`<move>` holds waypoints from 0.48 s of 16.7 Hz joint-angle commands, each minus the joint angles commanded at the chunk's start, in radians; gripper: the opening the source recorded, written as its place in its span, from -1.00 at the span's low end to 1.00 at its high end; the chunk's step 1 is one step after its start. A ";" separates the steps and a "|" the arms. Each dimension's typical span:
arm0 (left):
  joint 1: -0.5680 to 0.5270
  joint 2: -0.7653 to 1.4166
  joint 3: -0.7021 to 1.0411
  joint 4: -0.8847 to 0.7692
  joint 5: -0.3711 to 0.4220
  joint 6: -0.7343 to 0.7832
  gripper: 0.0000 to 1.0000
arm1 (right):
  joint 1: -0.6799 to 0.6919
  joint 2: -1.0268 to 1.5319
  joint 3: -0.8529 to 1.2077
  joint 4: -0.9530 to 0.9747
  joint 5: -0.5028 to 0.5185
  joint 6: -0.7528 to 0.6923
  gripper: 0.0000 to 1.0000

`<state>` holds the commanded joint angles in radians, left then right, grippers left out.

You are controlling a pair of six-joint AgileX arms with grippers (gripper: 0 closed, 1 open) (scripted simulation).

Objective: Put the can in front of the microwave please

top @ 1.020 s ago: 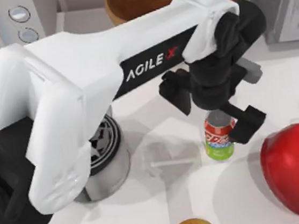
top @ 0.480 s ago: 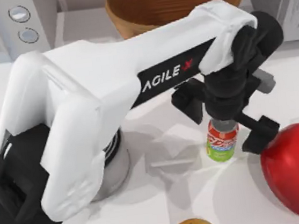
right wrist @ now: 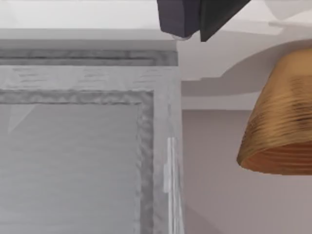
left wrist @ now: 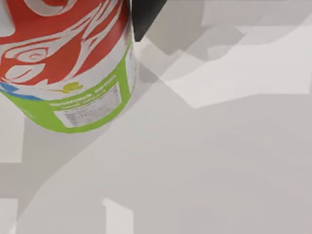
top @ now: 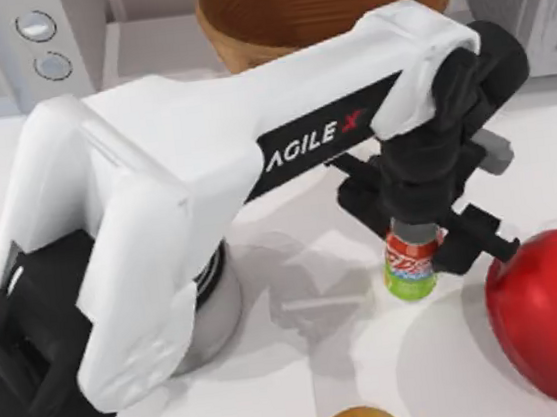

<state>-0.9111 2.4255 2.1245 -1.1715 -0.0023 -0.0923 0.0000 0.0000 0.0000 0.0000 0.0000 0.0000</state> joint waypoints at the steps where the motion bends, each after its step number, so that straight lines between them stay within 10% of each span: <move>1: 0.000 0.000 0.000 0.000 0.000 0.000 -0.51 | 0.000 0.000 0.000 0.000 0.000 0.000 1.00; 4: 0.000 0.000 0.000 0.000 0.000 0.000 -0.96 | 0.000 0.000 0.000 0.000 0.000 0.000 1.00; 8: 0.000 0.000 0.000 0.000 0.000 0.000 -1.00 | 0.000 0.000 0.000 0.000 0.000 0.000 1.00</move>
<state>-0.9111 2.4255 2.1245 -1.1715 -0.0023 -0.0923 0.0000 0.0000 0.0000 0.0000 0.0000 0.0000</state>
